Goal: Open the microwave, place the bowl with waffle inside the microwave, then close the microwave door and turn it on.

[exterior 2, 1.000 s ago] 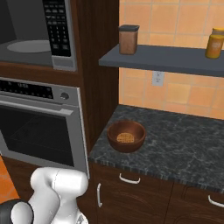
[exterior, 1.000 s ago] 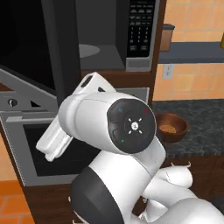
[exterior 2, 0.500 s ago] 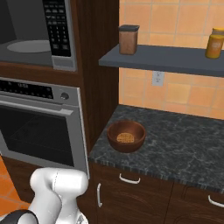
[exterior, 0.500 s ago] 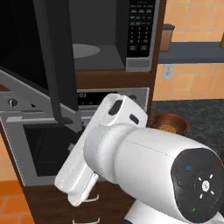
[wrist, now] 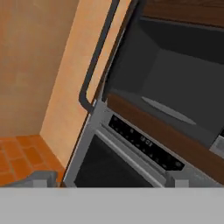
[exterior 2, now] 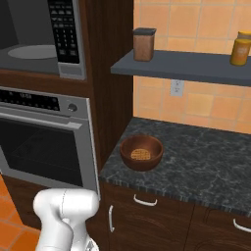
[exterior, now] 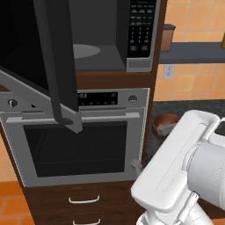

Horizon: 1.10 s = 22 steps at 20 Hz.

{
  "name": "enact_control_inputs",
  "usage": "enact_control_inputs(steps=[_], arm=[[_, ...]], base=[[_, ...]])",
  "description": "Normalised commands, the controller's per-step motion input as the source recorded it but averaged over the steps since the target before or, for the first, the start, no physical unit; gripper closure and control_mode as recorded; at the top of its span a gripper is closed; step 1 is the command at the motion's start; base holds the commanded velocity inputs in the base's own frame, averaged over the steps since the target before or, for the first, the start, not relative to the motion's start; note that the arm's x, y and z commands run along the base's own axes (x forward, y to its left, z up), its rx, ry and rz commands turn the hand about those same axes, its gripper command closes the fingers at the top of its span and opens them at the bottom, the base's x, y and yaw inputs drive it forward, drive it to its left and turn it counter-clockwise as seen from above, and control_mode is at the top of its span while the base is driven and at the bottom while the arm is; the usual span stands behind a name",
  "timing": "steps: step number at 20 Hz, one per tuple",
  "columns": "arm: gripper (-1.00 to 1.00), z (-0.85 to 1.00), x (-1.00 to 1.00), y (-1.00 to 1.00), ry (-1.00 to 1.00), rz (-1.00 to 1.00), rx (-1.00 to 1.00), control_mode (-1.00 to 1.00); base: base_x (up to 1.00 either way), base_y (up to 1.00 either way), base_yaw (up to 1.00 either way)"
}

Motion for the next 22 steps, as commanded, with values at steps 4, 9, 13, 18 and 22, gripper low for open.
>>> enact_control_inputs(steps=[4,9,13,18,22], arm=[[-1.0,0.24,0.13,-1.0,0.07,0.03,0.37,-1.0],[-1.0,0.39,0.15,-0.94,0.16,0.19,0.43,-1.0],[-1.0,0.24,0.5,-0.41,0.22,0.37,0.22,-1.0],[-1.0,0.03,0.65,-0.03,0.54,0.11,0.17,-1.0],[-1.0,-0.01,0.03,0.07,0.6,0.0,0.19,-1.0]], base=[[0.0,0.0,0.0],[0.0,0.0,0.0],[0.0,0.0,0.0],[0.0,0.0,0.0],[0.0,0.0,0.0]])
